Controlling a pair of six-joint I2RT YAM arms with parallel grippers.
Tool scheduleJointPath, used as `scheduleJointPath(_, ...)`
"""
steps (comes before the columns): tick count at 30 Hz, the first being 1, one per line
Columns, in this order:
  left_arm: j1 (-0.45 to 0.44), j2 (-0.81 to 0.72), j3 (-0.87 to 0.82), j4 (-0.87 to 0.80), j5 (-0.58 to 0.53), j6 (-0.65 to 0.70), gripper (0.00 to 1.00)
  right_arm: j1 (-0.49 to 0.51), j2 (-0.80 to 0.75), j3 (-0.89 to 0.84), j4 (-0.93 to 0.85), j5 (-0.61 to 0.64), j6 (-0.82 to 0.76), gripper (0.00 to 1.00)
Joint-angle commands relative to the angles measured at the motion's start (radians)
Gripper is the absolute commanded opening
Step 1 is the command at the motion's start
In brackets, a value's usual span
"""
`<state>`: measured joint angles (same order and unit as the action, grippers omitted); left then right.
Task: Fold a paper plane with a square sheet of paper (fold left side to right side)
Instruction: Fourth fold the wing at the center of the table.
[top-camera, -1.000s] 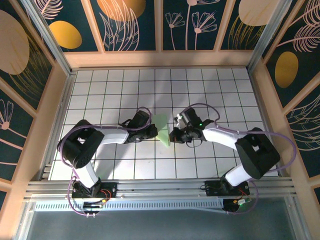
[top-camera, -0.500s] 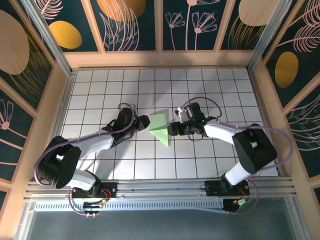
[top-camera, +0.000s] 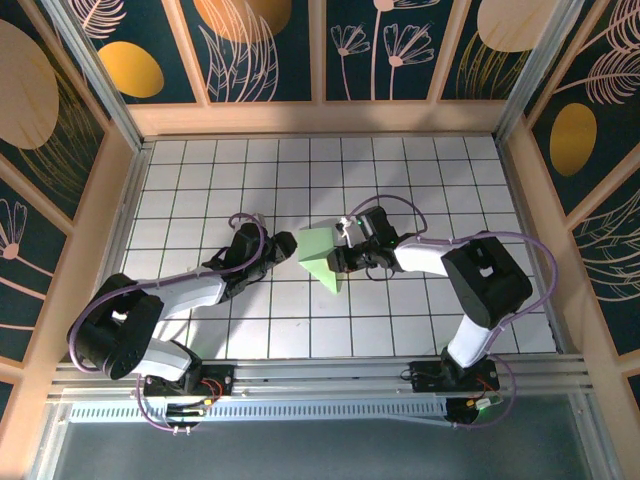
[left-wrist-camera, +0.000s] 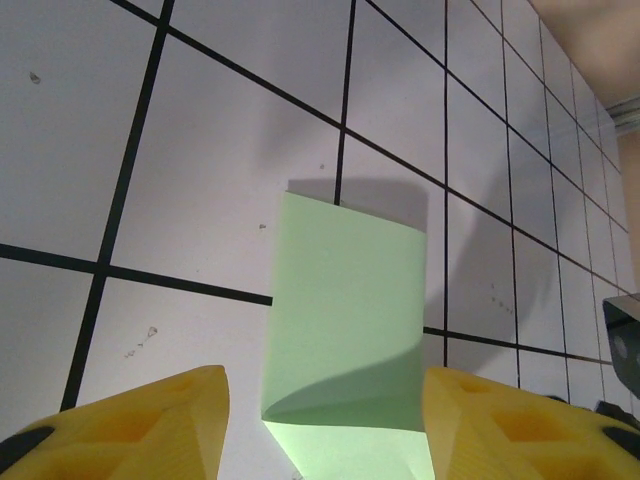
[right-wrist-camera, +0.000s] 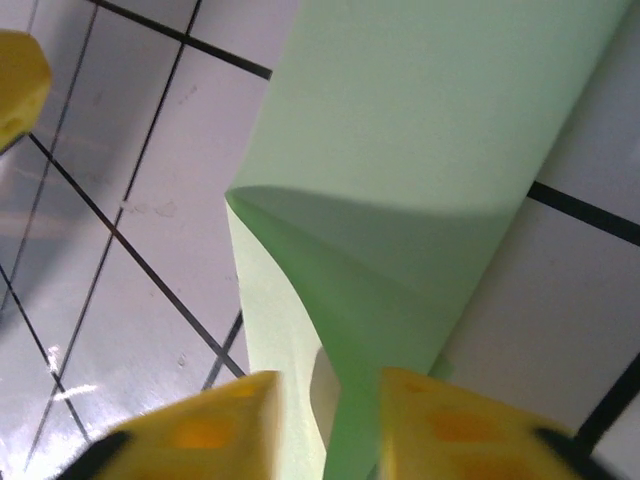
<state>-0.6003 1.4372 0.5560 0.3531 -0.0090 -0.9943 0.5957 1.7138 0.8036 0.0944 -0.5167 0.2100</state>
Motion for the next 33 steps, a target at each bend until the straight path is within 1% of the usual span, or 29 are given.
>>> scheduleJointPath(1, 0.008, 0.017, -0.015, 0.051, -0.002, -0.033, 0.54, 0.001, -0.034, 0.012, 0.014, -0.015, -0.017, 0.05)
scheduleJointPath(2, 0.009, 0.019, -0.016, 0.058, 0.000, -0.040, 0.55, 0.001, -0.043, 0.011, 0.010, -0.004, -0.014, 0.00)
scheduleJointPath(5, 0.016, 0.025, -0.026, 0.092, 0.014, -0.066, 0.60, -0.010, -0.086, -0.006, 0.013, 0.015, -0.010, 0.00)
scheduleJointPath(8, 0.037, 0.036, -0.060, 0.177, 0.059, -0.112, 0.64, -0.025, -0.134, -0.037, 0.039, 0.005, 0.005, 0.00)
scheduleJointPath(12, 0.066, 0.075, -0.099, 0.331, 0.141, -0.165, 0.64, -0.043, -0.175, -0.071, 0.075, -0.018, 0.026, 0.00)
scheduleJointPath(16, 0.071, 0.145, -0.072, 0.407, 0.228, -0.167, 0.64, -0.042, -0.191, -0.086, 0.091, -0.030, 0.039, 0.00)
scheduleJointPath(22, 0.079, 0.258, -0.015, 0.465, 0.295, -0.180, 0.62, -0.043, -0.204, -0.101, 0.101, -0.036, 0.049, 0.00)
scheduleJointPath(27, 0.089, 0.366, 0.054, 0.476, 0.350, -0.182, 0.58, -0.042, -0.206, -0.109, 0.106, -0.040, 0.053, 0.00)
scheduleJointPath(29, 0.095, 0.397, 0.082, 0.483, 0.374, -0.176, 0.53, -0.043, -0.206, -0.110, 0.106, -0.040, 0.051, 0.00)
scheduleJointPath(33, 0.100, 0.446, 0.134, 0.463, 0.394, -0.156, 0.40, -0.043, -0.208, -0.117, 0.109, -0.037, 0.056, 0.00)
